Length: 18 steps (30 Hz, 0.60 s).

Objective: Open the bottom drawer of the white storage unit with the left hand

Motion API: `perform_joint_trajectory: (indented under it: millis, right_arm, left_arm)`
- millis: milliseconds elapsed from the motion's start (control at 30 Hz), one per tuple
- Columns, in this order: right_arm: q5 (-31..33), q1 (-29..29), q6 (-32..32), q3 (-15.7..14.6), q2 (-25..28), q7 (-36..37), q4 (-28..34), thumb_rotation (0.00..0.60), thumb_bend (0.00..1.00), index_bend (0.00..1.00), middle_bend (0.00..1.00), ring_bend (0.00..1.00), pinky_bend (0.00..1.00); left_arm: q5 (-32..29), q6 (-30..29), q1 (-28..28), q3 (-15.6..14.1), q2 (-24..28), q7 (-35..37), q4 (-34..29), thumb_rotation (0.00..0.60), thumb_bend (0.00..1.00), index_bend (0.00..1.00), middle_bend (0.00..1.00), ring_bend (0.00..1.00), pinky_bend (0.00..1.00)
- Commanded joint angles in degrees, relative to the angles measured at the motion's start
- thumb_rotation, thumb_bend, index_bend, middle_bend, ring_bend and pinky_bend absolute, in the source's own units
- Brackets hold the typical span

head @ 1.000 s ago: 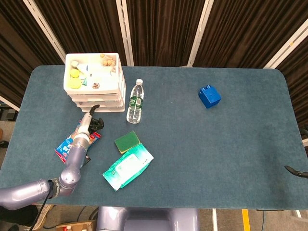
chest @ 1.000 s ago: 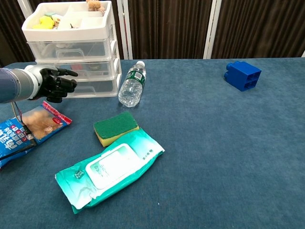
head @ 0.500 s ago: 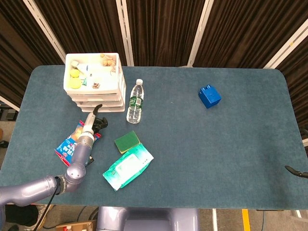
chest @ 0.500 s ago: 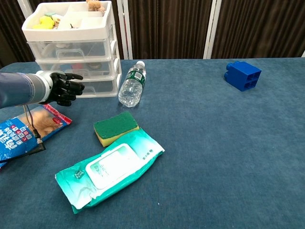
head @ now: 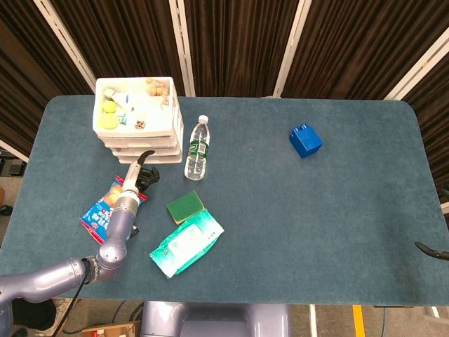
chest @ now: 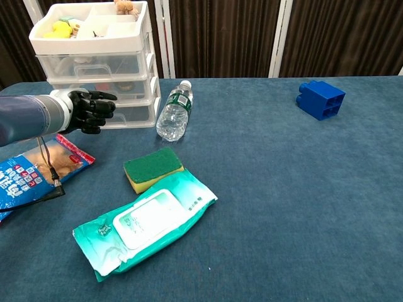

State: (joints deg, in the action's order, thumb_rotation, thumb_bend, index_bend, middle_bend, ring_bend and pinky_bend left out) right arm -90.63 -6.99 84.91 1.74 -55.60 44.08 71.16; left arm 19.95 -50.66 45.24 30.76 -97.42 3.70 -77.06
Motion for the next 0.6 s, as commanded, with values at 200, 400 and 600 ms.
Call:
perform_joint_trajectory:
  millis: [200, 400, 600]
  right_arm:
    - [-0.1, 0.0, 0.0, 0.0, 0.0, -0.1, 0.1, 0.600, 0.12, 0.00, 0.00, 0.00, 0.00]
    - [-0.2, 0.0, 0.1, -0.1, 0.0, -0.3, 0.1, 0.600, 0.12, 0.00, 0.00, 0.00, 0.00]
    - [-0.1, 0.0, 0.1, -0.1, 0.0, -0.3, 0.1, 0.600, 0.12, 0.00, 0.00, 0.00, 0.00]
  left_arm:
    - [-1.4, 1.8, 0.5, 0.3, -0.4, -0.4, 1.5, 0.600, 0.72, 0.10, 0.96, 0.97, 0.96]
    - [-1.1, 3.0, 0.6, 0.5, -0.7, 0.4, 2.1, 0.600, 0.73, 0.15, 0.96, 0.97, 0.96]
    - [-0.4, 3.0, 0.1, 0.5, -0.3, 1.1, 1.2, 0.600, 0.73, 0.21, 0.96, 0.97, 0.96]
